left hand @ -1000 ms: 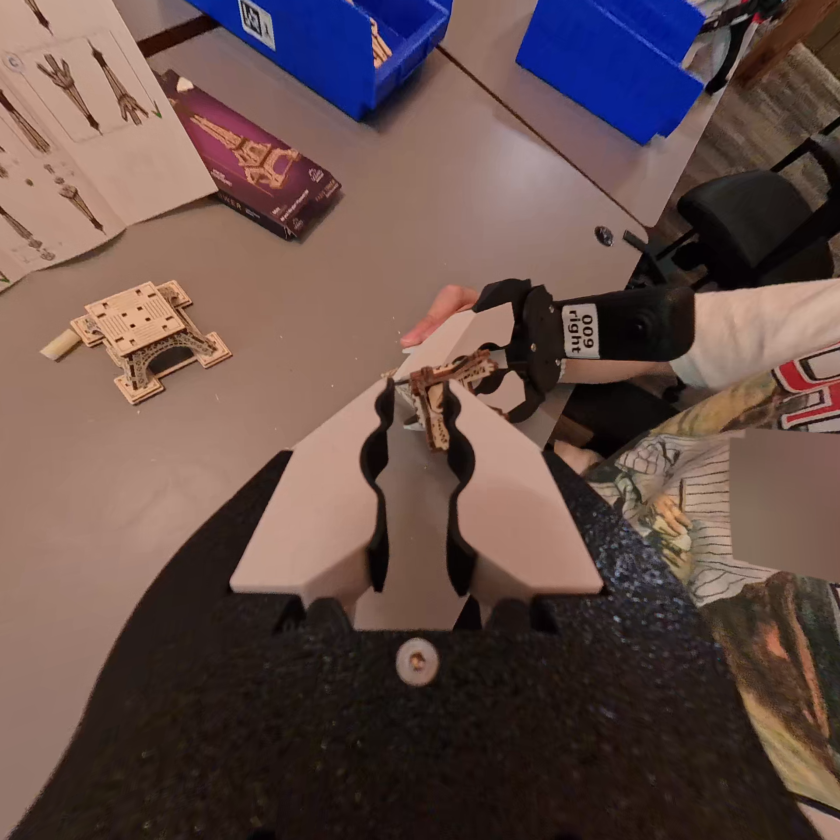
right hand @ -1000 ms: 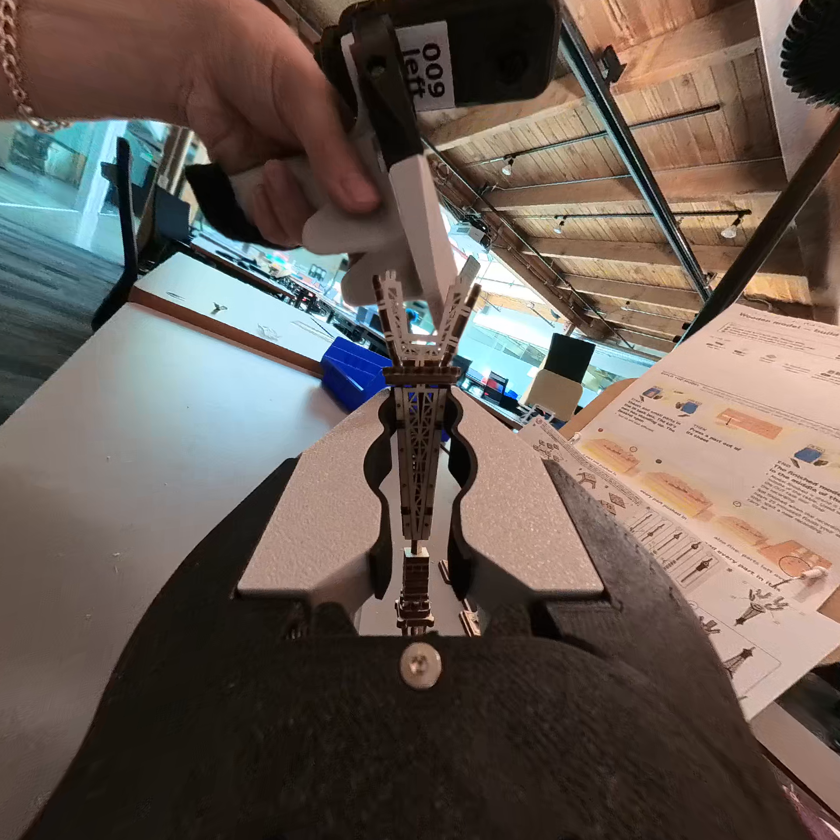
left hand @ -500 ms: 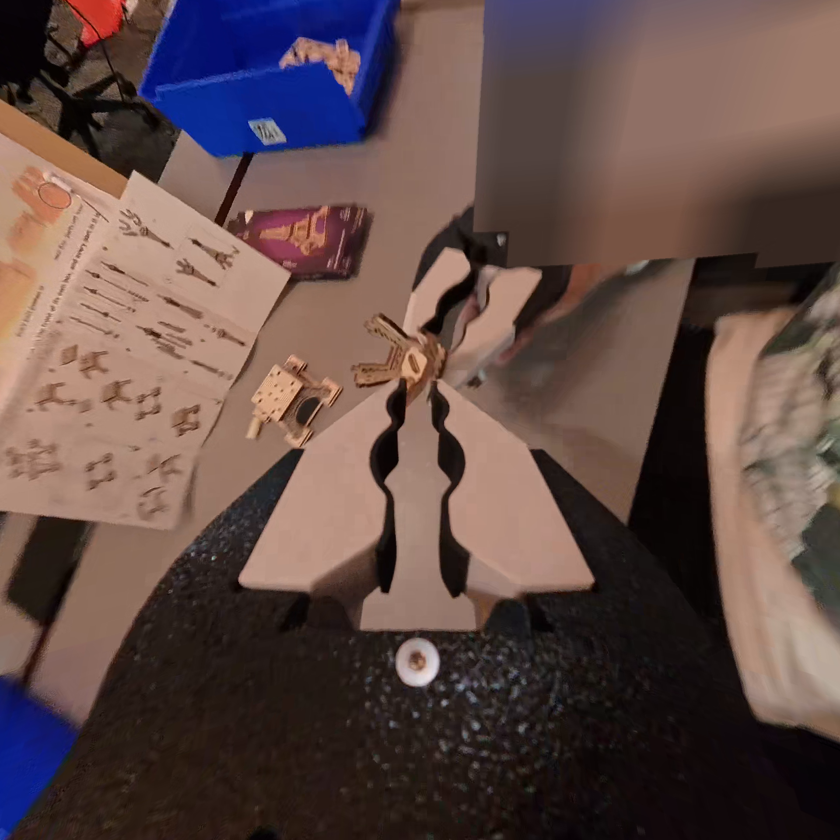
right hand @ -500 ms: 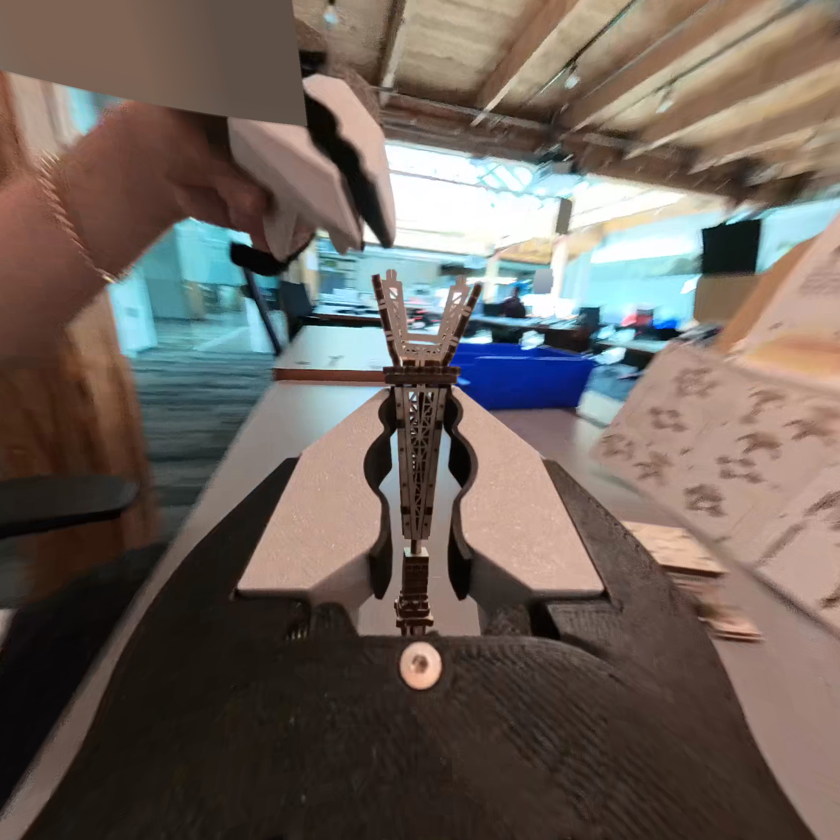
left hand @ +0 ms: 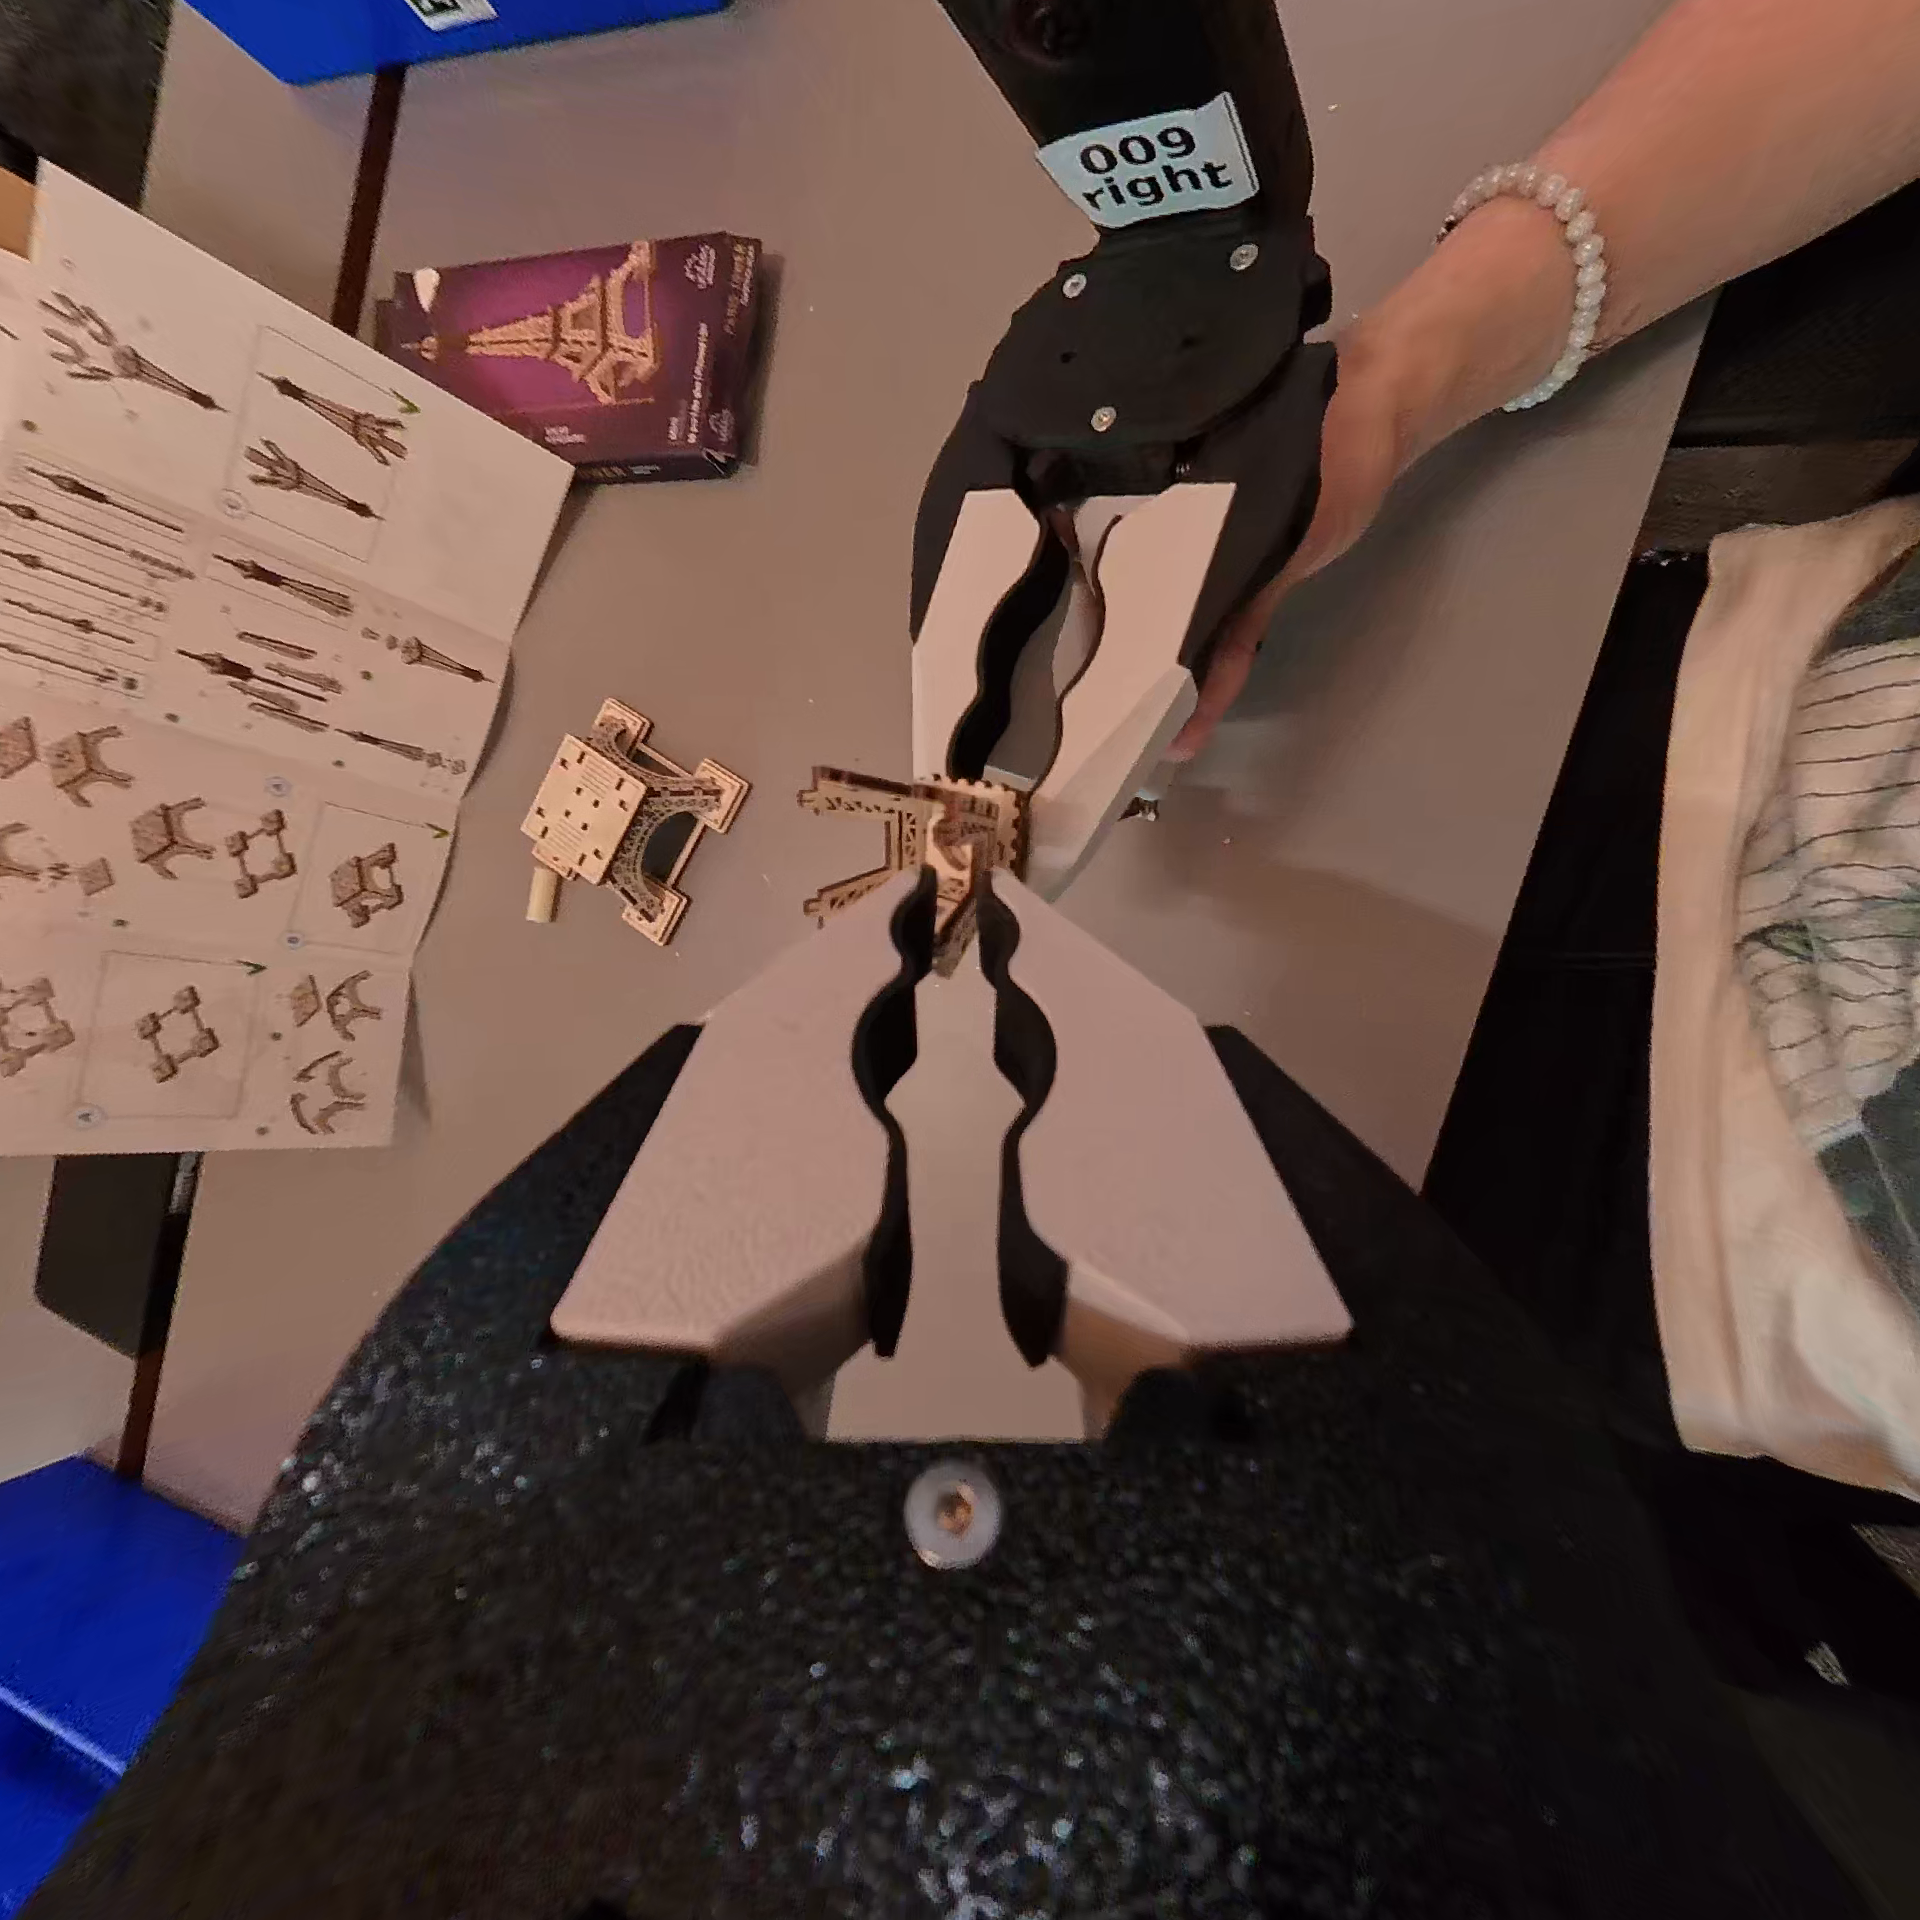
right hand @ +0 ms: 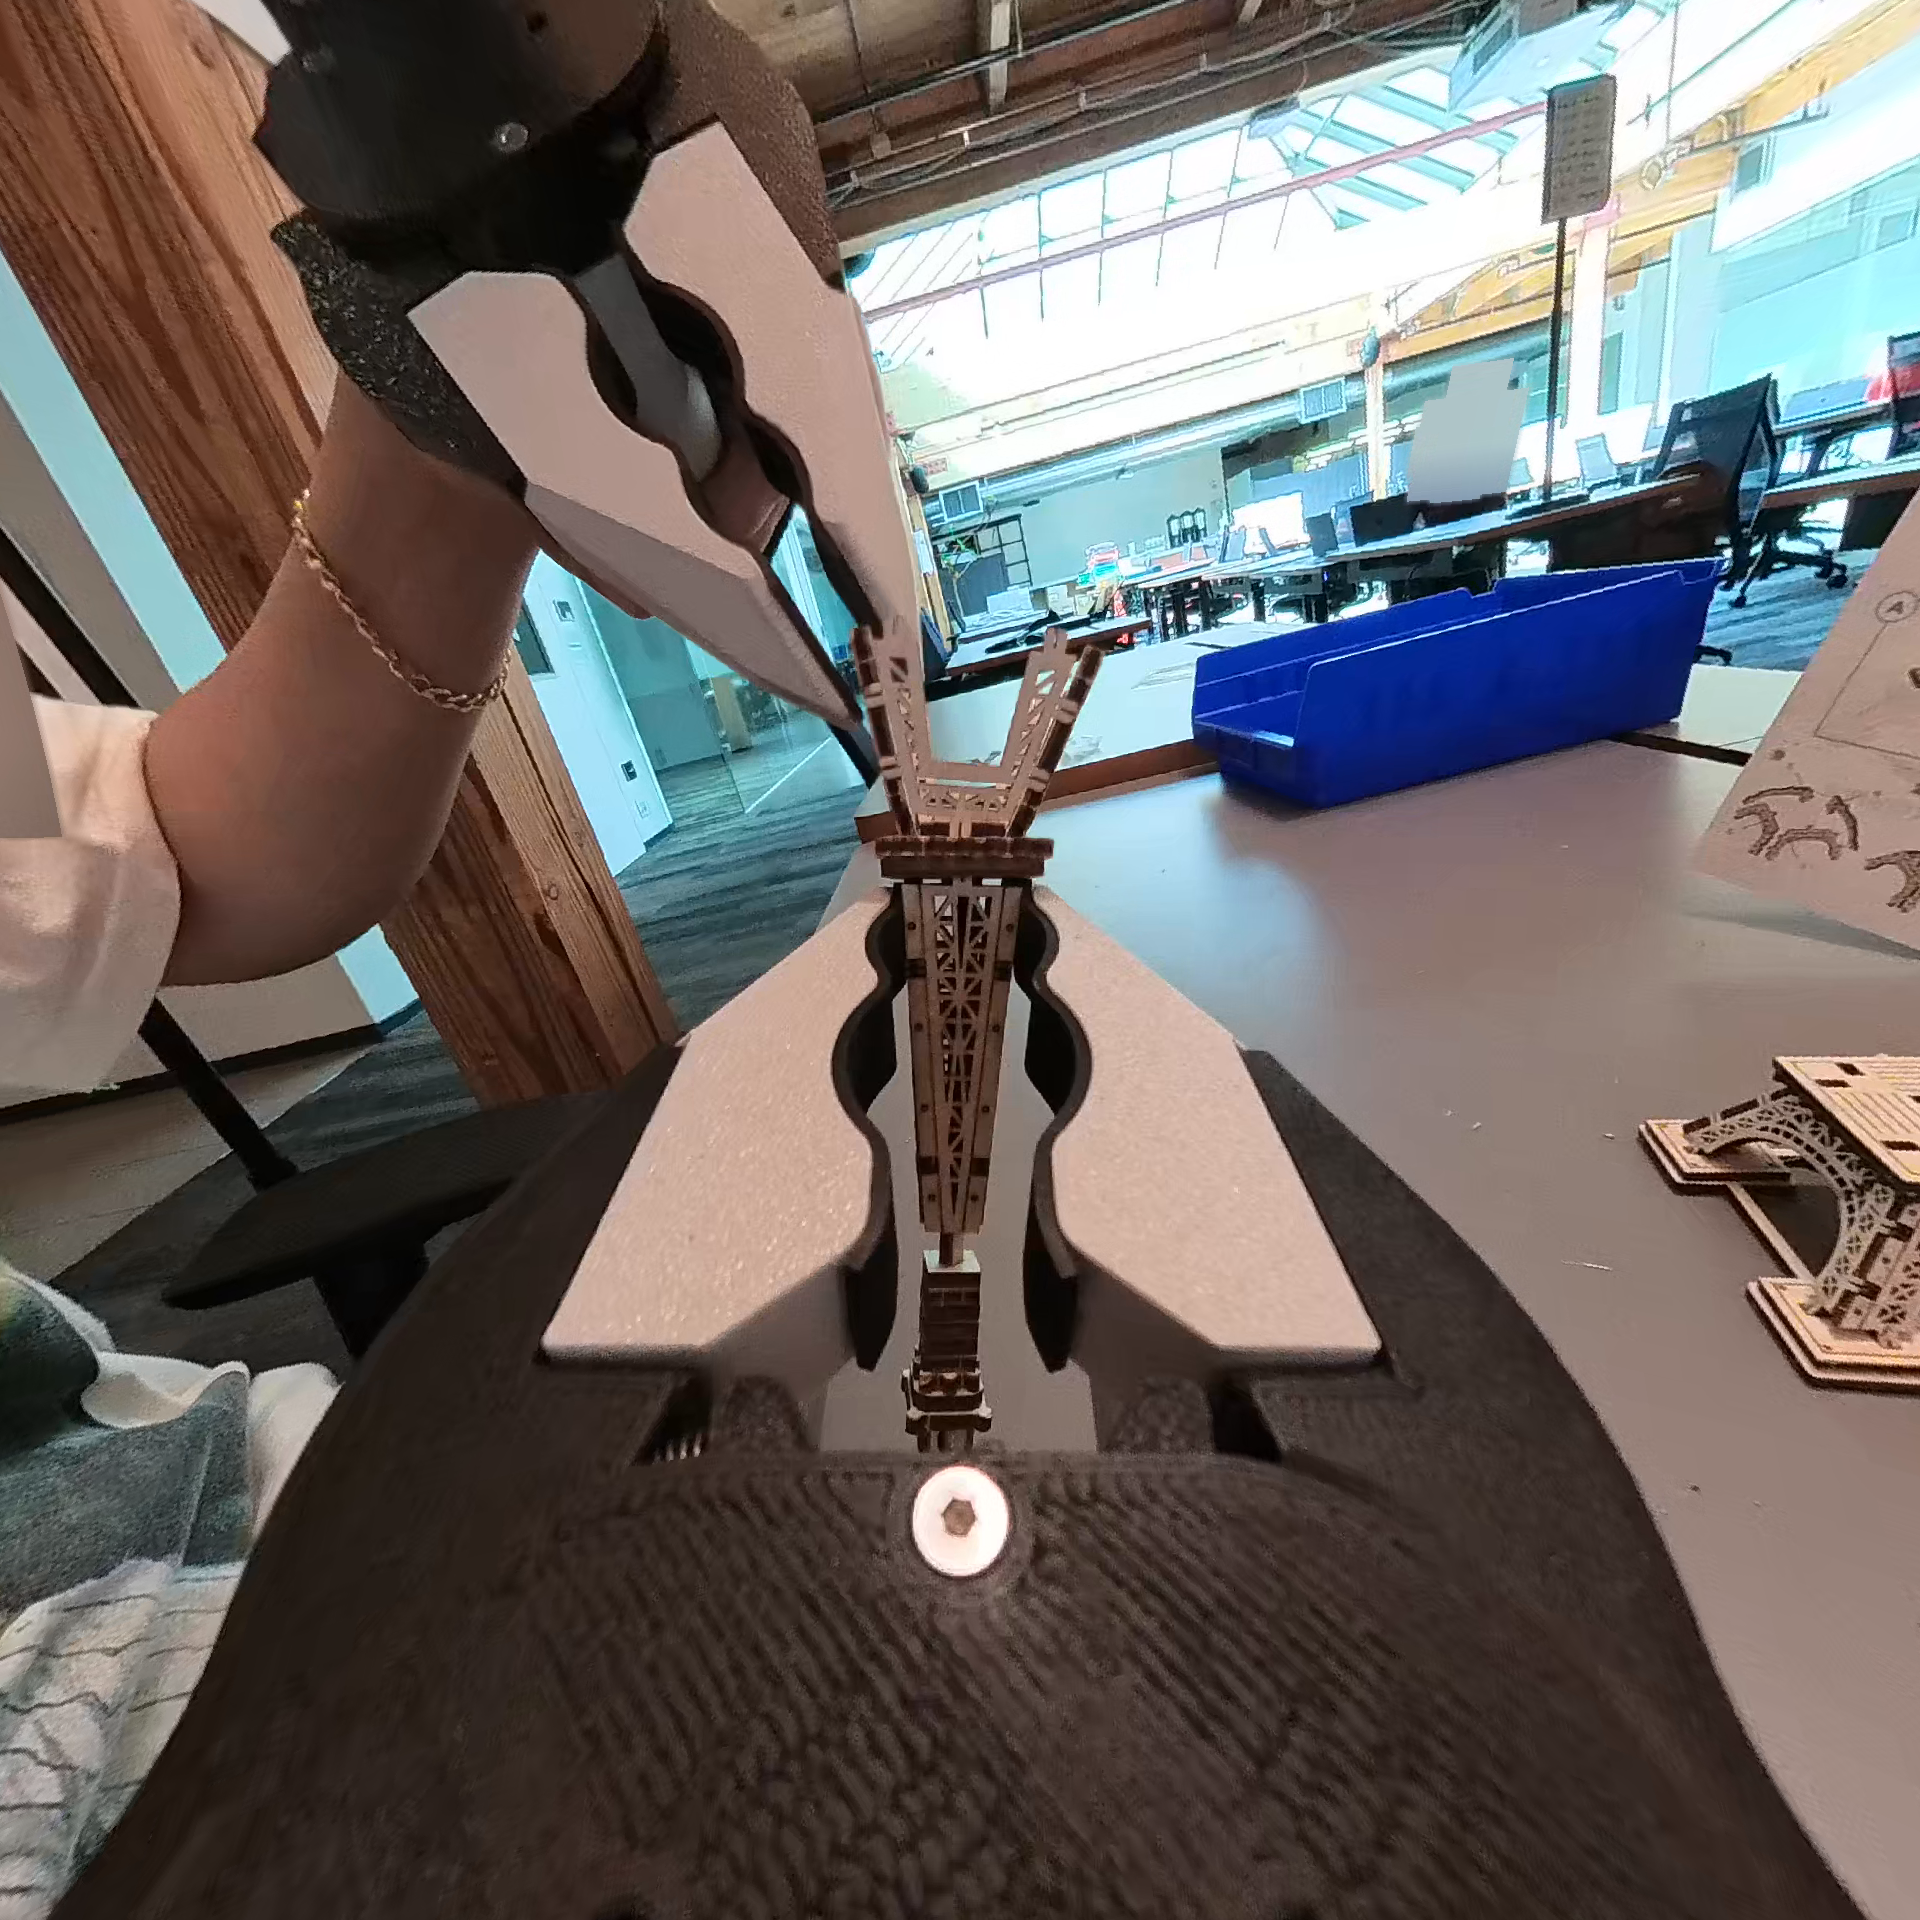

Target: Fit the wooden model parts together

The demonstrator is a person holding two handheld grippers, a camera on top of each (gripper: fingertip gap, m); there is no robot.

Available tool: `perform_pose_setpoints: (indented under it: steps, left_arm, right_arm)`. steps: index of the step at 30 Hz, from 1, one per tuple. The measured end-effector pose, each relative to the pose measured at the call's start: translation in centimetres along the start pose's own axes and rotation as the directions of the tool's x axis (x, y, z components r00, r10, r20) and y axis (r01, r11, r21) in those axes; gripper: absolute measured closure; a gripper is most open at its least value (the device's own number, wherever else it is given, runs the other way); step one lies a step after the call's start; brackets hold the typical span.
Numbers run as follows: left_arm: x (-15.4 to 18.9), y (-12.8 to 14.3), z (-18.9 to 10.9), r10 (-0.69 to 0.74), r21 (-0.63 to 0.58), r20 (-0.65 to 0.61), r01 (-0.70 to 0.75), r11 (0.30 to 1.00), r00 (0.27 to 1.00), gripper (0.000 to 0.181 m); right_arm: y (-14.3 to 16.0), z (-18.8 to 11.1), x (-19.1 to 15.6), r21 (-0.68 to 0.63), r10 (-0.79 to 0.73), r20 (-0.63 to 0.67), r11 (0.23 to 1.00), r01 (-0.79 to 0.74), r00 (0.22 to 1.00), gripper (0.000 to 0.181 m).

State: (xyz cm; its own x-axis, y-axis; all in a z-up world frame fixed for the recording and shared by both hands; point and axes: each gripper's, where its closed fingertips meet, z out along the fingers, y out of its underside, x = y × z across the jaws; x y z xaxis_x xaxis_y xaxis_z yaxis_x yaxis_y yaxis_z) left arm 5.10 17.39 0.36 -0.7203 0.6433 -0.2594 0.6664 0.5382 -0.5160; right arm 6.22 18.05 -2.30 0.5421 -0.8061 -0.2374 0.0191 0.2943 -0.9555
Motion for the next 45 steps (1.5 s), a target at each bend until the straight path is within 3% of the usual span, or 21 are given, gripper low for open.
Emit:
perform_pose_setpoints:
  steps: [21, 37, 45]
  left_arm:
    - [0.6, 1.2, 1.3, -0.048, -0.071, -0.138, 0.038, 0.997, 0.989, 0.173]
    - [0.4, 1.3, 1.7, -0.062, -0.072, -0.137, 0.052, 0.996, 0.989, 0.179]
    - [0.4, 1.8, 1.4, -0.089, -0.071, -0.165, 0.078, 0.994, 0.982, 0.170]
  right_arm:
    - [1.2, 0.4, 0.2, -0.081, 0.037, 0.004, 0.996, -0.037, 0.999, 0.163]
    - [1.4, 0.4, 0.5, -0.085, 0.050, 0.001, 0.995, -0.049, 0.999, 0.163]
    - [1.4, 0.5, 0.4, -0.083, 0.032, 0.001, 0.996, -0.032, 0.999, 0.163]
